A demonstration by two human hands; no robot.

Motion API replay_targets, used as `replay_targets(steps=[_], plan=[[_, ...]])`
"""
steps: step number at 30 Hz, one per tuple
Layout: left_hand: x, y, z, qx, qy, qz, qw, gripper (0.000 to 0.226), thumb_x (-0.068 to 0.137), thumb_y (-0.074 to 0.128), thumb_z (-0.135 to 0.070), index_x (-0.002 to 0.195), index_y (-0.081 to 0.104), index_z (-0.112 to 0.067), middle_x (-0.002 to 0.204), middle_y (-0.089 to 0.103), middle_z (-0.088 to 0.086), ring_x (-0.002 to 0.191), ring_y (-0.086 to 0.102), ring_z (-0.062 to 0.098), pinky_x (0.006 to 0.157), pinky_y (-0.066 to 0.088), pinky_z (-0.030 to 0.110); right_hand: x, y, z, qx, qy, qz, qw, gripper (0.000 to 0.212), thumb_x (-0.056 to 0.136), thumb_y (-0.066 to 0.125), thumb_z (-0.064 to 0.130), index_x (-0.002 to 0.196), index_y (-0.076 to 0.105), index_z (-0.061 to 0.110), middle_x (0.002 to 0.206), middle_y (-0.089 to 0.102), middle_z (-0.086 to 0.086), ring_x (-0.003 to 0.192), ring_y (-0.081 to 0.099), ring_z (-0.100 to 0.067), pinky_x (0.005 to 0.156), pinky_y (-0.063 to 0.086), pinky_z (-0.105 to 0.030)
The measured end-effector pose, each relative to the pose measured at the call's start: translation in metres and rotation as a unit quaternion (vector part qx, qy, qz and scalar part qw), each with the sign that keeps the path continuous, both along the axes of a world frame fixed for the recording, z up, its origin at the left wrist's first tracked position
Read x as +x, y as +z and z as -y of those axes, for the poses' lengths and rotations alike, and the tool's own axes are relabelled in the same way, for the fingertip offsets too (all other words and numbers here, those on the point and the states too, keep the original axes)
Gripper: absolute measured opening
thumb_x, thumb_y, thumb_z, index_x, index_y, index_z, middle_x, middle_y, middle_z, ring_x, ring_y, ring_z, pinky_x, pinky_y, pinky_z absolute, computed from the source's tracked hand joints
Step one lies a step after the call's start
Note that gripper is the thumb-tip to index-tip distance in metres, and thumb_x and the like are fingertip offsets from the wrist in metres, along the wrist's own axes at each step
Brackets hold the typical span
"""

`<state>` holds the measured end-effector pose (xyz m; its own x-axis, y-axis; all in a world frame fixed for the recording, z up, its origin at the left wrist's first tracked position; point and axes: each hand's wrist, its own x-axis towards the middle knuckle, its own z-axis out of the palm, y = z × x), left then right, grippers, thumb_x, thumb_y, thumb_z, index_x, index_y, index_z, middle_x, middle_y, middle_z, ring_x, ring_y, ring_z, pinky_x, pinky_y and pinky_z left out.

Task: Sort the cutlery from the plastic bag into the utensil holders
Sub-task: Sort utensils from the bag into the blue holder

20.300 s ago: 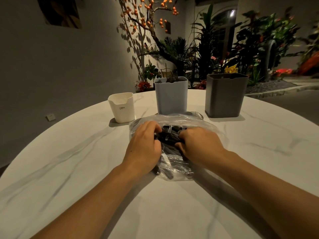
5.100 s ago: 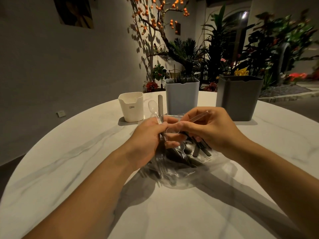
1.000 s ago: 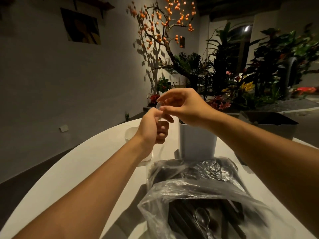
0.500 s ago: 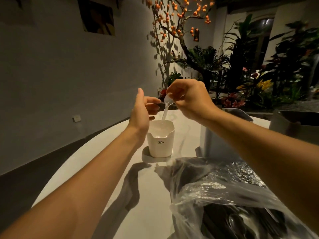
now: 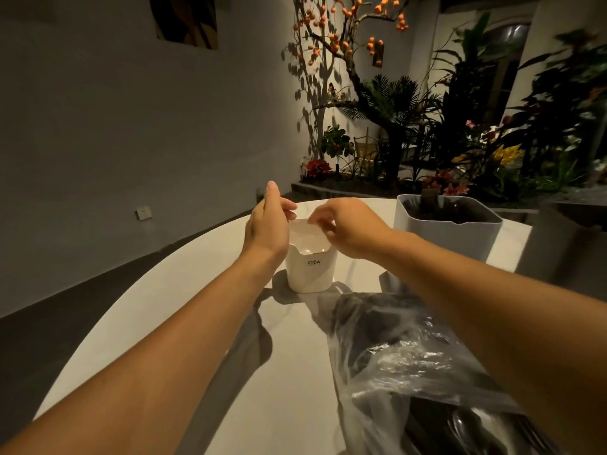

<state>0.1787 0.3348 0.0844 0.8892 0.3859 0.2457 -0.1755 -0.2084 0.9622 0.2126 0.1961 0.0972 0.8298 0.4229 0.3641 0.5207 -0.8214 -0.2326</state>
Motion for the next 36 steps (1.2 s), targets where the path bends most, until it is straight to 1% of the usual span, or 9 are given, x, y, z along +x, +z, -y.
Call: replay_targets(steps=[8, 14, 18, 21, 23, 25, 28, 32, 36], plan=[[-0.068, 0.021, 0.036, 0.021, -0.044, 0.018, 0.999, 0.041, 0.108, 0.029, -0.038, 0.095, 0.060, -0.014, 0.085, 0.063, 0.004, 0.079, 0.061, 0.018, 0.073, 0.053, 0.033, -0.087, 0.039, 0.050, 0.099, -0.007, 0.001, 0.995, 0.016, 0.096, 0.059, 0.021, 0.107, 0.072, 0.019, 0.105, 0.069, 0.003, 0.092, 0.062, -0.012, 0.078, 0.053, -0.029], [-0.147, 0.016, 0.075, 0.061, -0.119, 0.093, 0.987, 0.029, 0.105, 0.042, -0.024, 0.083, 0.056, -0.011, 0.061, 0.058, 0.004, 0.051, 0.052, 0.015, 0.048, 0.044, 0.029, -0.176, 0.044, 0.101, 0.155, 0.033, -0.137, 0.978, 0.027, 0.099, 0.051, 0.017, 0.083, 0.066, 0.001, 0.073, 0.069, -0.009, 0.060, 0.064, -0.018, 0.053, 0.051, -0.025], [-0.190, 0.002, 0.094, 0.209, -0.165, 0.199, 0.943, 0.037, 0.103, 0.046, -0.025, 0.074, 0.062, -0.009, 0.058, 0.058, 0.003, 0.053, 0.058, 0.017, 0.050, 0.051, 0.037, -0.220, 0.038, 0.129, 0.129, 0.035, -0.328, 0.935, 0.032, 0.099, 0.043, 0.008, 0.080, 0.066, -0.004, 0.072, 0.070, -0.018, 0.059, 0.066, -0.027, 0.056, 0.056, -0.031], [-0.208, -0.019, 0.110, 0.384, -0.216, 0.121, 0.890, 0.029, 0.101, 0.053, -0.025, 0.078, 0.067, -0.016, 0.069, 0.064, 0.000, 0.064, 0.062, 0.014, 0.063, 0.057, 0.040, -0.235, 0.017, 0.142, 0.042, -0.008, -0.403, 0.914, 0.027, 0.102, 0.048, 0.012, 0.093, 0.070, 0.001, 0.090, 0.075, -0.017, 0.078, 0.074, -0.026, 0.075, 0.061, -0.035], [-0.212, -0.037, 0.114, 0.482, -0.186, 0.064, 0.854, 0.014, 0.099, 0.055, -0.019, 0.098, 0.069, -0.022, 0.096, 0.068, -0.003, 0.085, 0.061, 0.014, 0.082, 0.056, 0.039, -0.237, -0.003, 0.147, -0.082, -0.044, -0.346, 0.934, 0.023, 0.101, 0.056, 0.025, 0.102, 0.071, 0.009, 0.099, 0.075, -0.009, 0.088, 0.073, -0.022, 0.083, 0.060, -0.034], [-0.211, -0.050, 0.113, 0.493, -0.165, 0.039, 0.853, 0.035, 0.095, 0.056, -0.006, 0.124, 0.062, -0.025, 0.125, 0.061, -0.003, 0.113, 0.056, 0.017, 0.102, 0.048, 0.036, -0.239, -0.024, 0.146, -0.172, -0.073, -0.223, 0.957, 0.029, 0.096, 0.059, 0.047, 0.094, 0.068, 0.020, 0.097, 0.072, -0.001, 0.086, 0.068, -0.016, 0.077, 0.057, -0.031], [-0.210, -0.056, 0.112, 0.446, -0.165, 0.024, 0.879, 0.065, 0.088, 0.060, 0.003, 0.142, 0.045, -0.030, 0.146, 0.047, -0.005, 0.133, 0.044, 0.018, 0.114, 0.040, 0.039, -0.245, -0.053, 0.138, -0.152, -0.084, -0.130, 0.976, 0.035, 0.083, 0.062, 0.068, 0.088, 0.055, 0.034, 0.087, 0.064, 0.009, 0.080, 0.058, -0.009, 0.071, 0.045, -0.025], [-0.206, -0.064, 0.113, 0.473, -0.166, 0.029, 0.865, 0.077, 0.085, 0.066, -0.002, 0.148, 0.035, -0.035, 0.152, 0.039, -0.011, 0.140, 0.036, 0.015, 0.116, 0.038, 0.039, -0.239, -0.070, 0.139, -0.068, -0.127, -0.048, 0.988, 0.040, 0.081, 0.072, 0.058, 0.110, 0.055, 0.036, 0.105, 0.064, 0.009, 0.087, 0.055, -0.010, 0.078, 0.048, -0.029], [-0.206, -0.066, 0.102, 0.513, -0.177, 0.048, 0.839, 0.055, 0.082, 0.072, -0.008, 0.127, 0.055, -0.035, 0.144, 0.044, -0.018, 0.132, 0.041, 0.010, 0.109, 0.043, 0.034, -0.236, -0.070, 0.145, -0.008, -0.132, 0.042, 0.990, 0.019, 0.092, 0.066, 0.041, 0.105, 0.061, 0.028, 0.101, 0.062, 0.007, 0.085, 0.053, -0.011, 0.073, 0.042, -0.024]])
